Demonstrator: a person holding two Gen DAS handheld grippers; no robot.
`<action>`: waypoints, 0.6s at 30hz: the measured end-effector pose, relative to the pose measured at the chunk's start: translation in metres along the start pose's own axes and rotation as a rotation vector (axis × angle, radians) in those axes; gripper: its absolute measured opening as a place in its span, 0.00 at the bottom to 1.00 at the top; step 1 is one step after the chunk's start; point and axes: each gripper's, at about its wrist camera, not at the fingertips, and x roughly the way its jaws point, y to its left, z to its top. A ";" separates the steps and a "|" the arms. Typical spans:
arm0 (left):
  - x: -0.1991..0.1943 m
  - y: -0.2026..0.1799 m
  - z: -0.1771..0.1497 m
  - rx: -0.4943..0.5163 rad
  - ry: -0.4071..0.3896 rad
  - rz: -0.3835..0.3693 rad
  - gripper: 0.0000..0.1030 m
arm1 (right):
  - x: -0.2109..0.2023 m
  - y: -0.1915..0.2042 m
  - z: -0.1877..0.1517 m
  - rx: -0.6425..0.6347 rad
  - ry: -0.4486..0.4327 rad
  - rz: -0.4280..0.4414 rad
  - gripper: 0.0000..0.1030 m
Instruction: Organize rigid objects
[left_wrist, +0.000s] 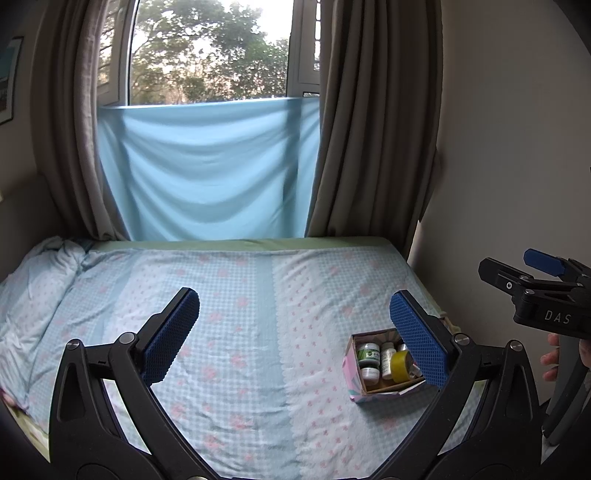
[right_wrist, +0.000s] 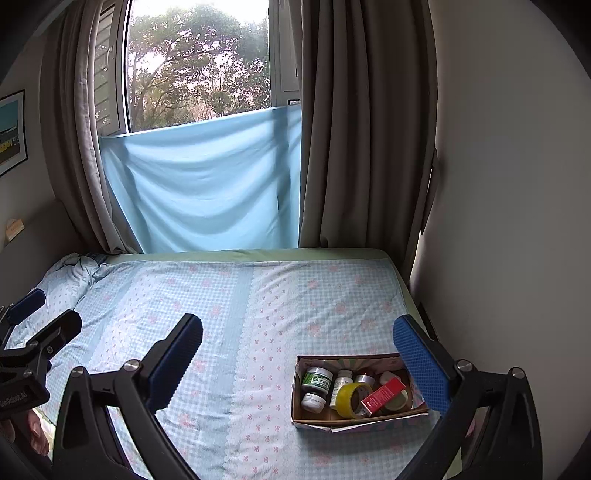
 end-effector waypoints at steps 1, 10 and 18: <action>0.000 0.000 0.000 0.000 -0.001 0.001 1.00 | 0.000 0.000 0.000 0.000 0.001 0.000 1.00; 0.004 -0.005 0.002 0.009 -0.010 0.005 1.00 | 0.003 0.003 0.002 0.005 -0.001 -0.002 1.00; 0.004 -0.004 0.002 0.001 -0.023 0.019 1.00 | 0.003 0.003 0.002 0.006 0.000 -0.003 1.00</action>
